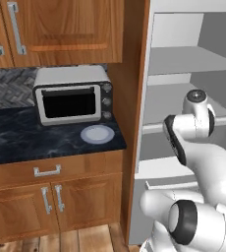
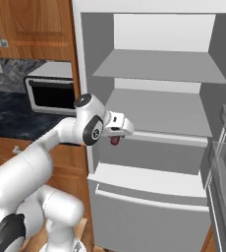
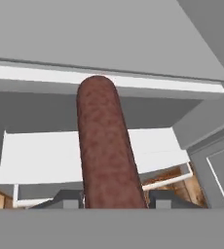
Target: Move the hot dog bun to the plate on the dining table and place the condiment next to that plate. Then navigate to the fridge and take the sausage and place it on the plate as well.
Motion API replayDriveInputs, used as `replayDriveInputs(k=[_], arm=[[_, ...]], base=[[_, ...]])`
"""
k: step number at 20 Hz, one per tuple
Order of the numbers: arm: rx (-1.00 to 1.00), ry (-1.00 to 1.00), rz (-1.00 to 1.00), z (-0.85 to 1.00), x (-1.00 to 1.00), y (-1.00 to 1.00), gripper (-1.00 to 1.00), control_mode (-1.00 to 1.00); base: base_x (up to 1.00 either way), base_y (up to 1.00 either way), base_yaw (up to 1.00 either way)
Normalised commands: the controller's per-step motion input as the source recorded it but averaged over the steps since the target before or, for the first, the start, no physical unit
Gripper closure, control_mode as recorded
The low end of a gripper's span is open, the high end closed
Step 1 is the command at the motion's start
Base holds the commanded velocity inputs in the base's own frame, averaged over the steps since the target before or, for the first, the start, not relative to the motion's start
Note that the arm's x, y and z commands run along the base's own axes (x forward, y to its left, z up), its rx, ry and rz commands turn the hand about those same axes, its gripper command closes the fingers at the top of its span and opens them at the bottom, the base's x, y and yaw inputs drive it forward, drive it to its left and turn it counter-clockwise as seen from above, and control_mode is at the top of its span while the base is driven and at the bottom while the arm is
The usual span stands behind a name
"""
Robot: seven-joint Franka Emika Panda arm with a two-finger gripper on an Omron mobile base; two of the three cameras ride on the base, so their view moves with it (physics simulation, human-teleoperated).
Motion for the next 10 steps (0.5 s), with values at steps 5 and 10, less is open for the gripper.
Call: replayDriveInputs(k=[5, 10], arm=[[0.0, 0.0, -0.18, -0.01, -0.31, 0.07, 1.0, -1.0], [0.0, 0.0, 0.0, -0.01, -0.07, 0.0, 1.0, 1.0]], base=[[0.0, 0.0, 0.0], [-0.76, 0.0, -0.03]])
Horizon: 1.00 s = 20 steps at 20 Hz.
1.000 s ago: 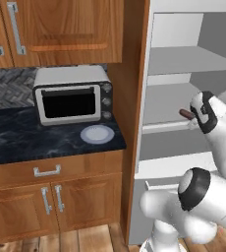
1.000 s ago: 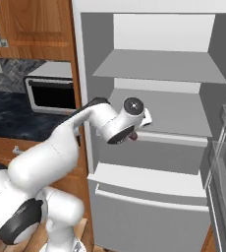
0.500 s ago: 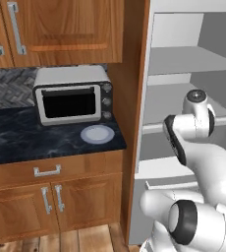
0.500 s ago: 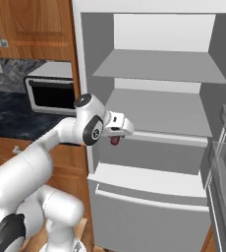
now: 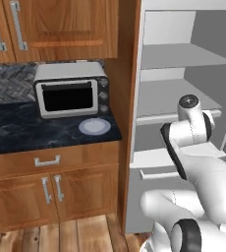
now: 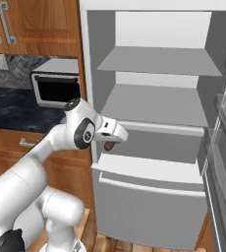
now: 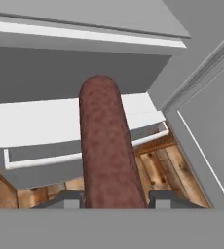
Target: Move the hot dog bun to the plate on the dining table and place the condiment next to that plate. Then navigate to the fridge and take the sausage and place it on the plate as well.
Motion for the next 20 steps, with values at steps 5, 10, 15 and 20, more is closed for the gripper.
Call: replayDriveInputs(k=[5, 10, 15, 20], arm=[[0.0, 0.0, 0.0, 0.0, 0.0, 0.0, 1.0, 1.0], [0.0, 0.0, 0.0, 0.0, 0.0, 0.0, 1.0, 1.0], [0.0, 0.0, 0.0, 0.0, 0.0, 0.0, 1.0, 1.0], [0.0, 0.0, 0.0, 0.0, 0.0, 0.0, 1.0, 1.0]], base=[[-1.0, 0.02, -0.18], [-0.99, 0.26, -0.64], [-0.92, 0.28, -0.79], [-0.82, 0.04, -0.77]])
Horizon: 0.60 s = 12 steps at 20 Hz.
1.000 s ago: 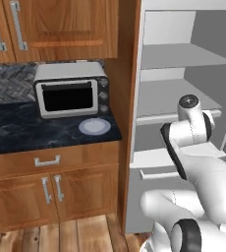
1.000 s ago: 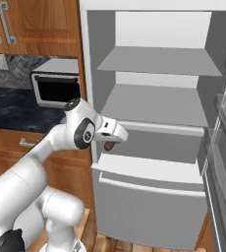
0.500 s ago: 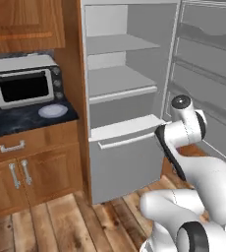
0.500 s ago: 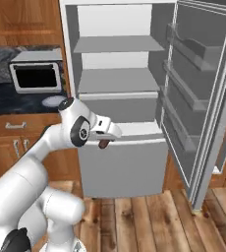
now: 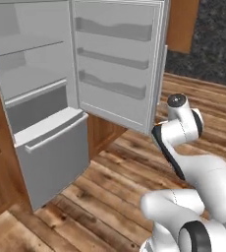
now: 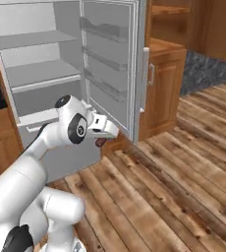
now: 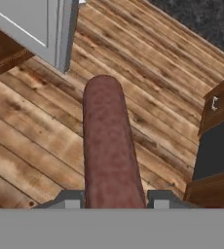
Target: Move the hot dog bun to the plate on the dining table and place the condiment next to that plate. Then navigate to the fridge and take the sausage and place it on the plate as well.
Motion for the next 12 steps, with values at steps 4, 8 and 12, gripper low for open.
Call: replayDriveInputs(k=[4, 8, 12], arm=[[0.0, 0.0, 0.0, 0.0, 0.0, 0.0, 1.0, 1.0], [0.0, 0.0, 0.0, 0.0, 0.0, 0.0, 1.0, 1.0], [0.0, 0.0, 0.0, 0.0, 0.0, 0.0, 1.0, 1.0]], base=[[-0.43, -0.13, -0.78], [0.35, -0.25, -0.71], [1.0, 0.0, -0.48]])
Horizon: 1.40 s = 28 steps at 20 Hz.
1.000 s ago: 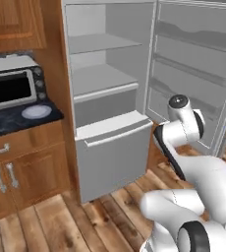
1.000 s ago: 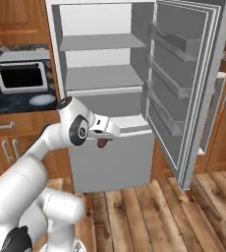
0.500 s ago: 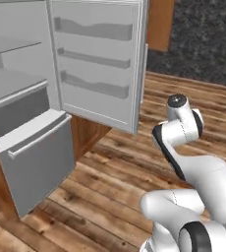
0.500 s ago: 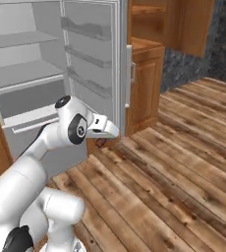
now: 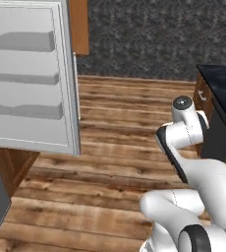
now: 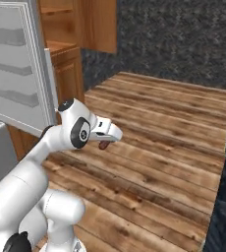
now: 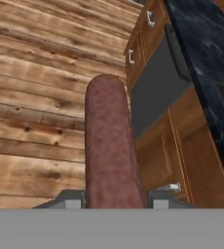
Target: Move the hot dog bun to the plate on the dining table and place the condiment next to that plate. Then navigate to the fridge and take the sausage and place it on the plate as well.
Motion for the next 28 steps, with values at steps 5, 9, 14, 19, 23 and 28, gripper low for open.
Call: replayDriveInputs(k=[5, 9, 14, 19, 23, 28], arm=[[0.0, 0.0, 0.0, 0.0, 0.0, 0.0, 1.0, 1.0], [0.0, 0.0, 0.0, 0.0, 0.0, 0.0, 1.0, 1.0], [0.0, 0.0, 0.0, 0.0, 0.0, 0.0, 1.0, 1.0], [0.0, 0.0, 0.0, 0.0, 0.0, 0.0, 1.0, 1.0], [0.0, 0.0, 0.0, 0.0, 0.0, 0.0, 1.0, 1.0], [0.0, 0.0, 0.0, 0.0, 0.0, 0.0, 1.0, 1.0]], base=[[1.0, 0.14, -0.32], [1.0, 0.35, -0.26], [1.0, 0.24, -0.15], [1.0, 0.01, -0.05], [1.0, 0.0, -0.05], [1.0, 0.03, -0.06]])
